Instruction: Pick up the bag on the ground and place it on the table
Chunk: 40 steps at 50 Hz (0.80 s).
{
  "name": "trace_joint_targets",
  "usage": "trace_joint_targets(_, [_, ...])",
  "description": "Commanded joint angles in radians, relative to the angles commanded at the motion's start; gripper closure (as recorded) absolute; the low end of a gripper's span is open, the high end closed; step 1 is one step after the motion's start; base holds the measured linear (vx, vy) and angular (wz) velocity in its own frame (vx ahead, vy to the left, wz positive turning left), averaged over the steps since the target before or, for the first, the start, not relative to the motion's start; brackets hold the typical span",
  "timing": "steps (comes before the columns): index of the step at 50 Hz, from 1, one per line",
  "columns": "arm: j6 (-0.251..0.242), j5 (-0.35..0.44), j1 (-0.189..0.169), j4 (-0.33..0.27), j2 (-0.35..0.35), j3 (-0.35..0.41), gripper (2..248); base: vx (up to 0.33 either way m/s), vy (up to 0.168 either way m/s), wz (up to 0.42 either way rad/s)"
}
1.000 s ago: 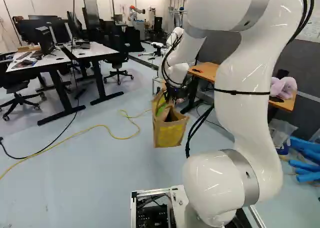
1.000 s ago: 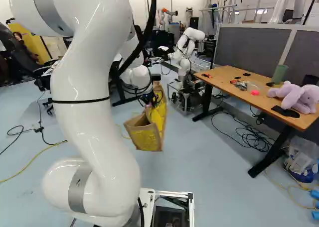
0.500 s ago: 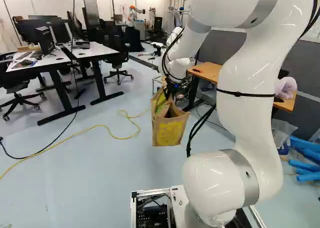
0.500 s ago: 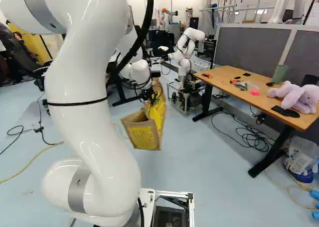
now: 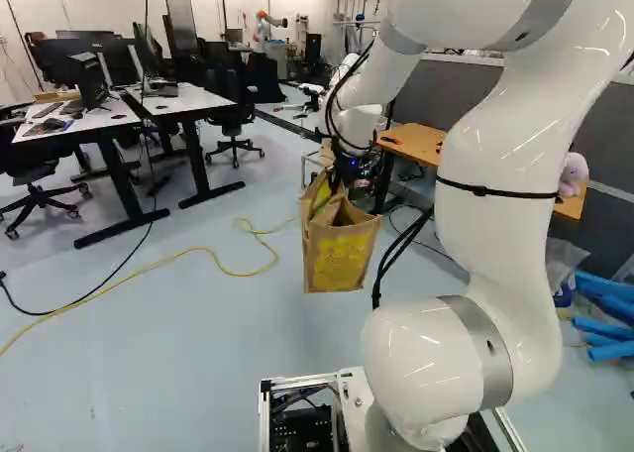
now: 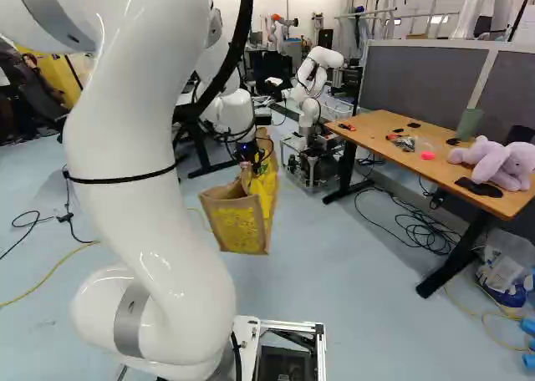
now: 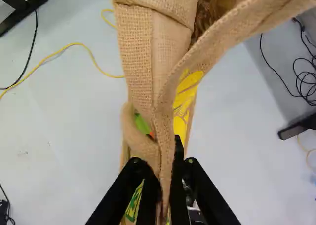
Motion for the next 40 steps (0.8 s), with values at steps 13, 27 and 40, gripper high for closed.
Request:
trace_joint_targets(13, [0.000,-0.071,-0.008,0.000,0.032,-0.003,225,0.000,0.000,0.000])
trace_joint_targets(27, [0.000,-0.147,-0.015,-0.003,0.067,-0.006,225,0.000,0.000,0.000])
trace_joint_targets(40, [0.000,-0.219,-0.021,-0.023,0.100,-0.010,225,0.000,0.000,0.000])
